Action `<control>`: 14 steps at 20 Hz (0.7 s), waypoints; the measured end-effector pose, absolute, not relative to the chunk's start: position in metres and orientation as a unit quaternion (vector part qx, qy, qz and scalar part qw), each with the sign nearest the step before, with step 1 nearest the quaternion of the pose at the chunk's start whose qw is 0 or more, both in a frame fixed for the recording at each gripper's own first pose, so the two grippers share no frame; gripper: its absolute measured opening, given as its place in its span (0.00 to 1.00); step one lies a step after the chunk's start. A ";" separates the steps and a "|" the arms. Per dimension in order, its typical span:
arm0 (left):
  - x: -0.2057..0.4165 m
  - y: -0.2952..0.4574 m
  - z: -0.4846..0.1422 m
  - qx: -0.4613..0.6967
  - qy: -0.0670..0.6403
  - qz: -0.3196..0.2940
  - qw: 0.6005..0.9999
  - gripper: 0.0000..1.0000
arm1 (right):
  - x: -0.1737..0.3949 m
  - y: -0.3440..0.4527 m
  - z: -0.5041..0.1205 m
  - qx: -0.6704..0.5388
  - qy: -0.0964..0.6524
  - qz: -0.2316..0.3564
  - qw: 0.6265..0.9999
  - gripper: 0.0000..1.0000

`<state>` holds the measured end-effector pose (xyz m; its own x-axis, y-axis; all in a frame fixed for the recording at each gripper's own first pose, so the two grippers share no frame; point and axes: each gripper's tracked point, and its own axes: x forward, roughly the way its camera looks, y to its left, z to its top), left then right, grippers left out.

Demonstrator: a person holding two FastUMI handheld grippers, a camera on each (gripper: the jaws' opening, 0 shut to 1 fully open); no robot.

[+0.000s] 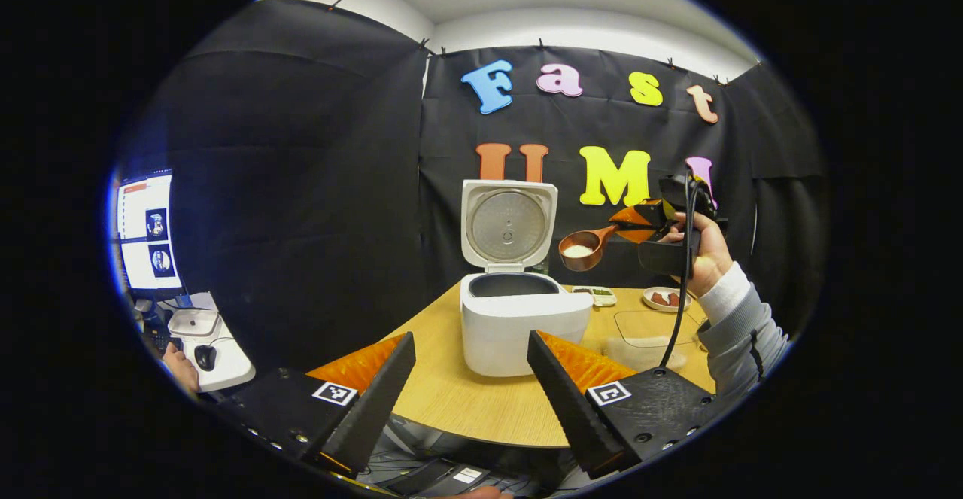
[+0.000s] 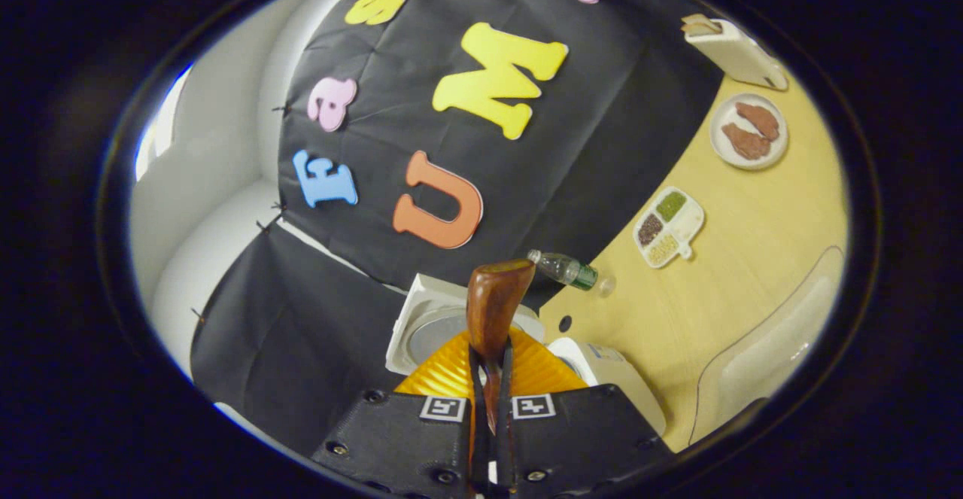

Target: Close the left gripper, press the button to open the rice cooker; take a wooden spoon from the chopstick holder with the right hand, scoop a spoonful of rice and pour it into the rice cooker, then put the wooden spoon back into the chopstick holder.

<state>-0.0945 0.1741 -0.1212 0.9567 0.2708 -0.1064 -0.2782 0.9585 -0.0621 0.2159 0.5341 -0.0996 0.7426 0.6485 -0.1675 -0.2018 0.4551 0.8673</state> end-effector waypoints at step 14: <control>-0.083 0.183 -0.128 -0.034 0.071 0.158 0.984 0.96 | 0.226 0.639 -0.110 0.161 0.160 0.338 0.913 0.09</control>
